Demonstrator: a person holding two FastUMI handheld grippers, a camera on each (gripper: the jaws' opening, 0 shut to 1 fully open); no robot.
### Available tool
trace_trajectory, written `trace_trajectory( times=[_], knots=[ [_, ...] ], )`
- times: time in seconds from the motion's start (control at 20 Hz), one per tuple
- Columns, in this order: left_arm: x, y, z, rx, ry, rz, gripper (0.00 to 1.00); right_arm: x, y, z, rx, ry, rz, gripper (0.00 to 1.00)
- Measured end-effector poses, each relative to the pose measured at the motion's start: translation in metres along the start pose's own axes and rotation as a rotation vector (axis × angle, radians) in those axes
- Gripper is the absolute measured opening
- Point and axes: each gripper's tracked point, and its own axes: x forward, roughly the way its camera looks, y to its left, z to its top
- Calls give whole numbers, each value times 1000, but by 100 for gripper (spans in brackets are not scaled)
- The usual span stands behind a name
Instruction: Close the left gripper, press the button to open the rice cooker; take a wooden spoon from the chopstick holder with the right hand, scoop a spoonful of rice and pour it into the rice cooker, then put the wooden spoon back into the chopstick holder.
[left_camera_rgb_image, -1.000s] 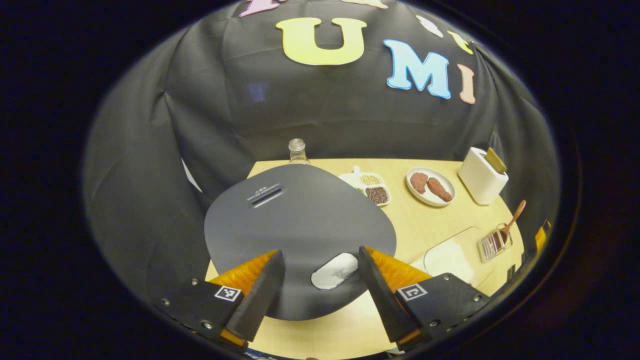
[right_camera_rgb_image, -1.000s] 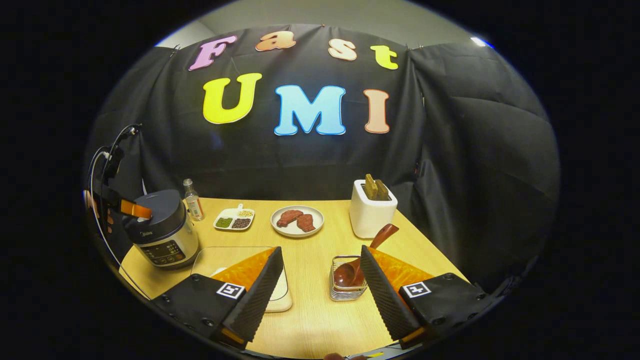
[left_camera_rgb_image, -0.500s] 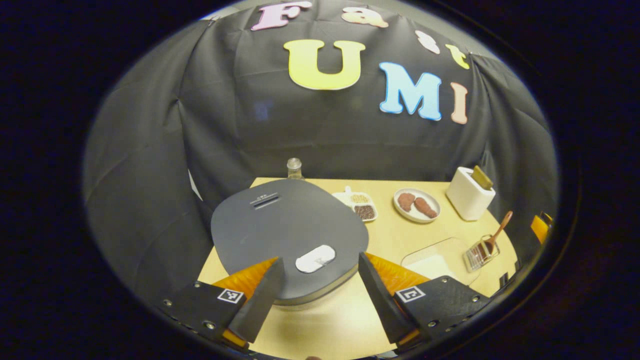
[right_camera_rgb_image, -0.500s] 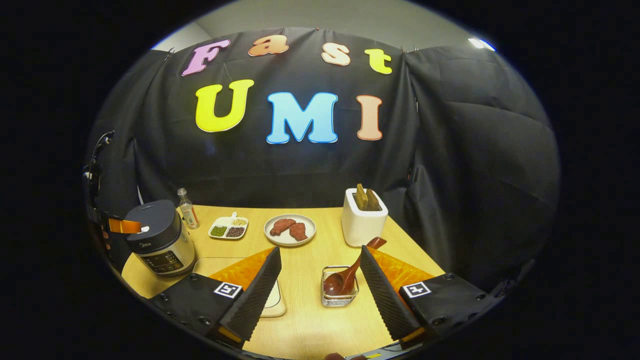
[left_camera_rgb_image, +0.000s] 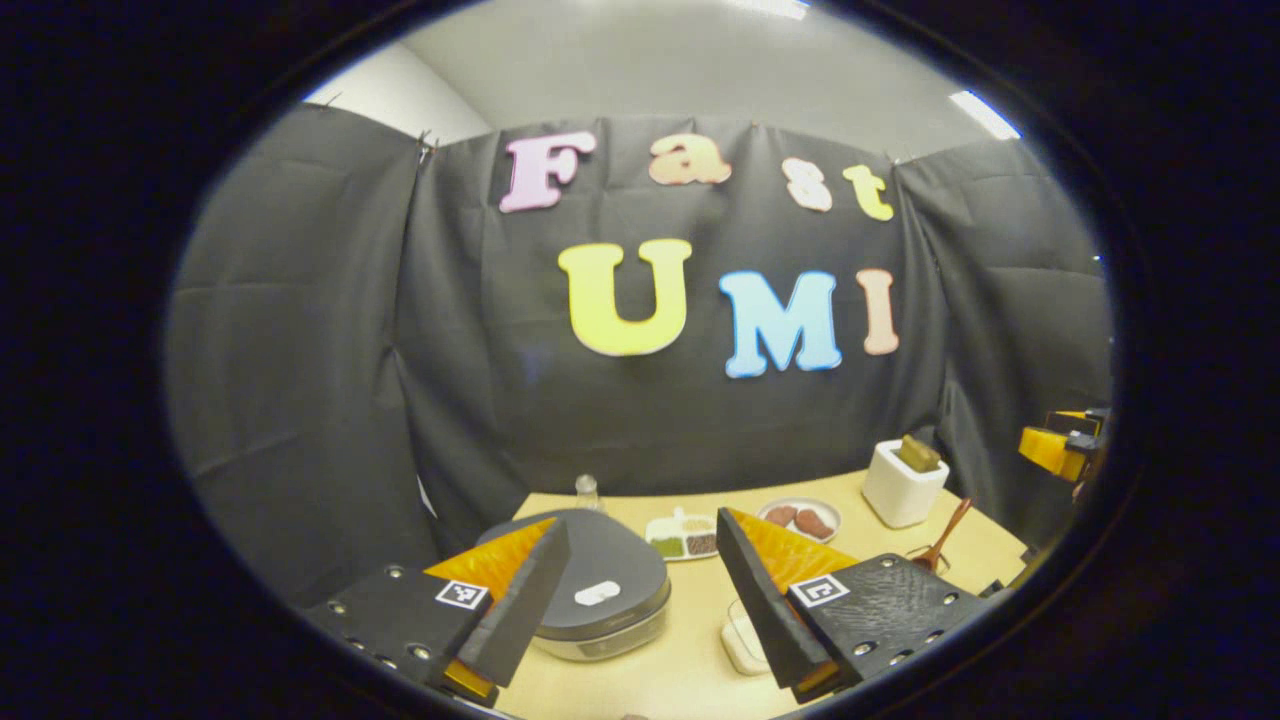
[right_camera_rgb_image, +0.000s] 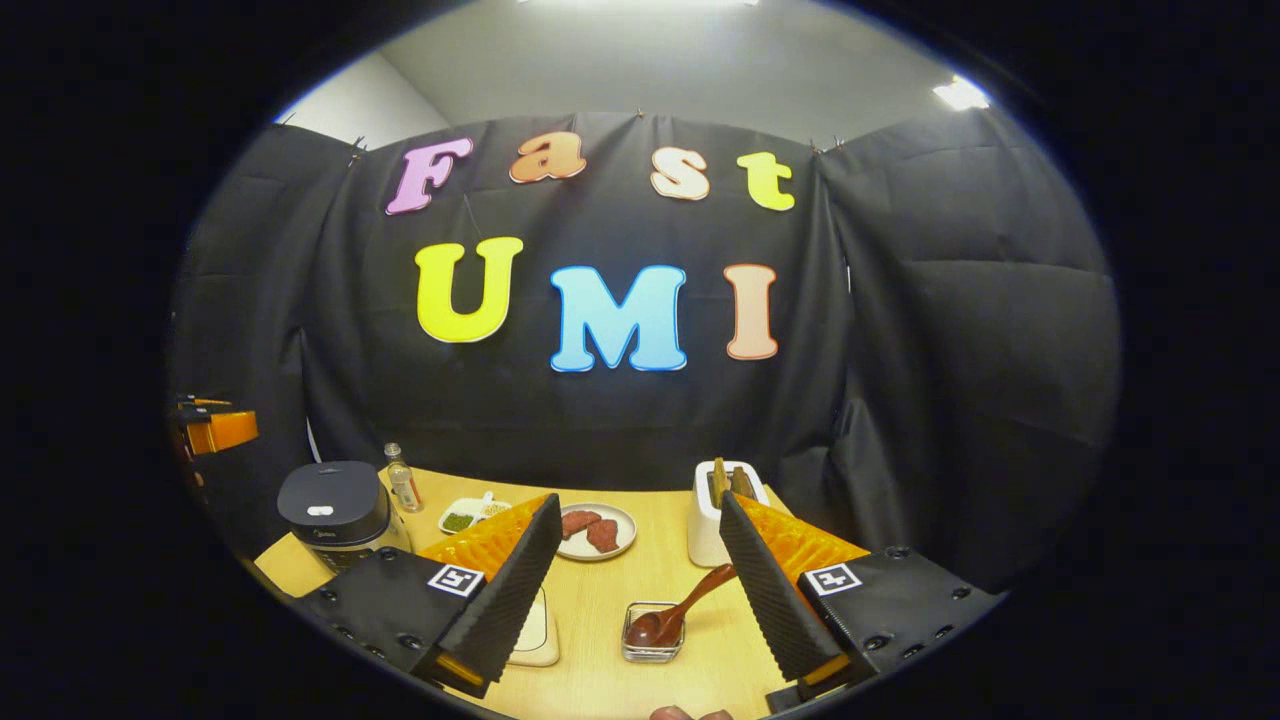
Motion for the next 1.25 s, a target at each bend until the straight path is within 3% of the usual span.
trace_trajectory(
  times=[0.1, 0.3, 0.65, 0.85, 1.25],
  knots=[
    [-24, -29, 24, -71, -42, -15, 94, -11, -16, 19, -3, -46, 14, 100],
    [-66, -33, 61, -180, -177, 41, 93, -33, -46, 34, 58, -88, 36, 100],
    [-140, -25, 41, -195, -139, 184, 93, -72, -87, 23, 59, -97, 88, 99],
    [-148, -39, 25, -228, -83, 187, 93, -84, -95, 12, 40, -74, 107, 98],
    [-123, -18, 40, -136, -89, 153, 93, -56, -58, 41, 99, -113, 113, 99]
  ],
)
